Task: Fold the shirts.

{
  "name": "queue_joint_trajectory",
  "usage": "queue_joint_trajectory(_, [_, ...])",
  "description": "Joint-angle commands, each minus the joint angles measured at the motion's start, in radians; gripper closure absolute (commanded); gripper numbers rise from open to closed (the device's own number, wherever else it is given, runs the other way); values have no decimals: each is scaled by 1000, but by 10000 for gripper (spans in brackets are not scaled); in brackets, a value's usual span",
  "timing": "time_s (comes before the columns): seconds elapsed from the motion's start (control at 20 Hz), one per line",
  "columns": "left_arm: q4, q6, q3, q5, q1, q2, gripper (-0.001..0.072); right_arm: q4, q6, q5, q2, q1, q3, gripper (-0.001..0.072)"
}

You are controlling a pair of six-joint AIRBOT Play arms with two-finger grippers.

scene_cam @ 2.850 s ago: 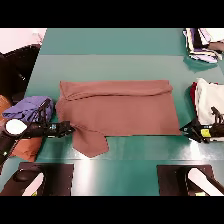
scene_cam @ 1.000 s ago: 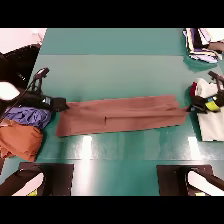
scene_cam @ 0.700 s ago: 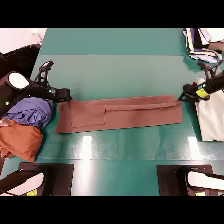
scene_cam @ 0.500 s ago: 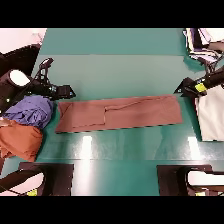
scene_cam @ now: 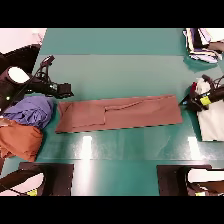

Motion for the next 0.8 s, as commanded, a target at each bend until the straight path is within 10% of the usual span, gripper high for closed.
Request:
queue_joint_trajectory(0.0, [-44, -8, -6, 50, -64, -19, 683, 109, -84, -55, -53, -8, -88, 197])
queue_joint_trajectory(0.2, [-75, -37, 0, 117, -178, -84, 684, 136, -102, -74, -96, 49, -88, 257])
queue_joint_trajectory(0.35, [-93, -57, 53, 146, -262, -161, 684, 139, -138, -109, -62, 60, -88, 693])
queue_joint_trajectory(0.75, [-95, -57, 417, 56, -467, -500, 684, 296, -134, -69, 225, 110, 48, 693])
